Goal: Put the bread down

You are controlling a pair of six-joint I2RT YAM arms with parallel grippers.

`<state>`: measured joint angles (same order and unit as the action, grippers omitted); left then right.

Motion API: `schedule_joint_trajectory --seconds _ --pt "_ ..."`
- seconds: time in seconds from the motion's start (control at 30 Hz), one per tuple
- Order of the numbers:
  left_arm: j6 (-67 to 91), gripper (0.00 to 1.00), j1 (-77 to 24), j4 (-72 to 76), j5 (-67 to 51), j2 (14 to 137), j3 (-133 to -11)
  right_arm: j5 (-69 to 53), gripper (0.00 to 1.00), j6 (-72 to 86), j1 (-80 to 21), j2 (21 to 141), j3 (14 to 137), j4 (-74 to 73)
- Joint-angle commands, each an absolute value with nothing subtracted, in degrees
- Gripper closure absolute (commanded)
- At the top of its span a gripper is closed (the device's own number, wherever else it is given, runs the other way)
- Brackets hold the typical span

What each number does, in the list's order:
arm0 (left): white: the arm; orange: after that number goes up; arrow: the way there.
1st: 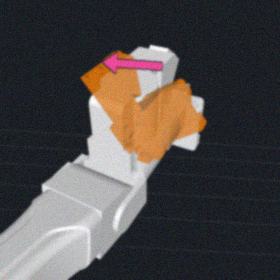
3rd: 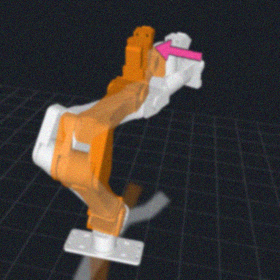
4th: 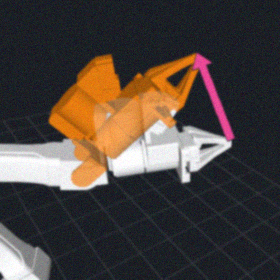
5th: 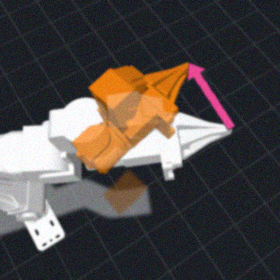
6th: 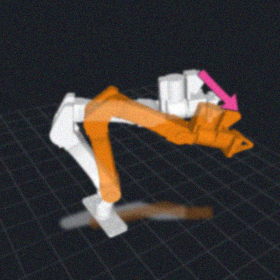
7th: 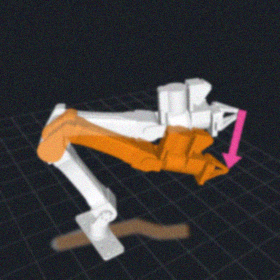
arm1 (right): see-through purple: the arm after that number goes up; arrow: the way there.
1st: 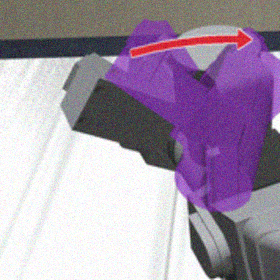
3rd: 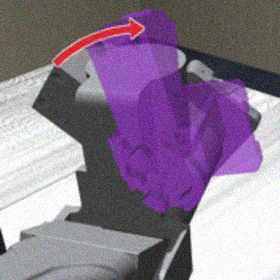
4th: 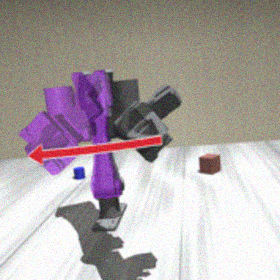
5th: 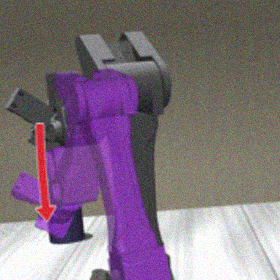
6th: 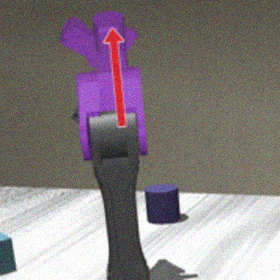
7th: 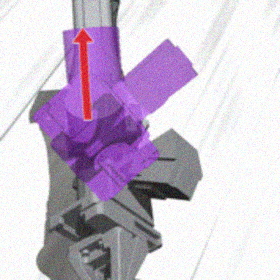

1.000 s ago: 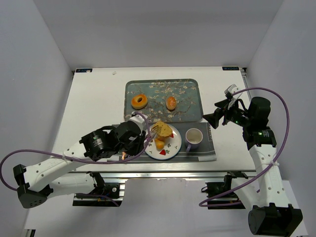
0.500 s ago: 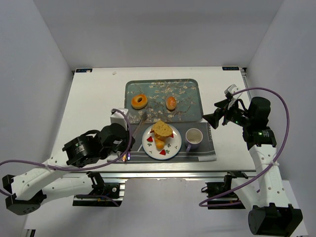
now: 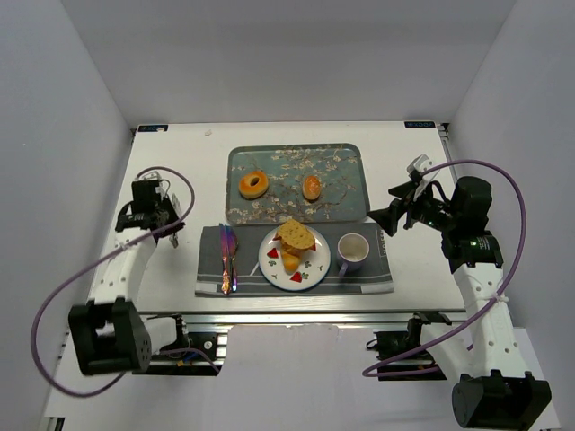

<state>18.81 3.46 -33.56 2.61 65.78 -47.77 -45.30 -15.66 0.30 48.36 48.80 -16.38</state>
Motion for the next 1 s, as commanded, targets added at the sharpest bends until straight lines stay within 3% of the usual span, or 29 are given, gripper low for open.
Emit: schedule_joint_trajectory --seconds 0.0,0.27,0.43,0.57,0.73,0.77,0.87,0.9,0.97 --pt "9.06 1.00 7.20 -21.55 -7.47 72.82 -46.76 -45.27 0.11 -16.88 0.09 47.02 49.13 -16.87" --pt "5.45 0.71 10.63 -11.16 -6.94 82.78 -43.68 -44.47 0.11 -18.02 0.09 47.55 49.57 -18.37" --pt "4.74 0.62 13.27 -13.36 -8.70 86.84 -43.69 -44.74 0.11 -17.84 0.09 48.43 50.10 -18.19" --pt "5.19 0.44 15.47 -12.57 -11.25 84.39 -42.63 -46.92 0.11 -20.12 0.09 50.71 51.76 -21.61" --pt "6.58 0.41 15.82 -13.80 -13.53 80.69 -43.86 -45.19 0.11 -17.42 0.09 52.90 53.96 -24.44" --pt "7.03 0.24 15.82 -13.97 -13.97 79.81 -44.21 -42.04 0.11 -16.01 0.09 53.26 54.31 -24.52" --pt "10.45 0.20 15.82 -14.68 -14.85 75.51 -44.65 -35.45 0.11 -12.66 0.09 55.54 56.60 -26.71" --pt "11.42 0.04 15.91 -14.16 -15.38 72.63 -44.30 -34.12 0.11 -12.40 0.09 55.98 57.47 -27.15" --pt "14.76 0.02 15.82 -13.36 -15.29 69.80 -43.34 -31.39 0.11 -11.78 0.09 56.60 57.92 -27.51"
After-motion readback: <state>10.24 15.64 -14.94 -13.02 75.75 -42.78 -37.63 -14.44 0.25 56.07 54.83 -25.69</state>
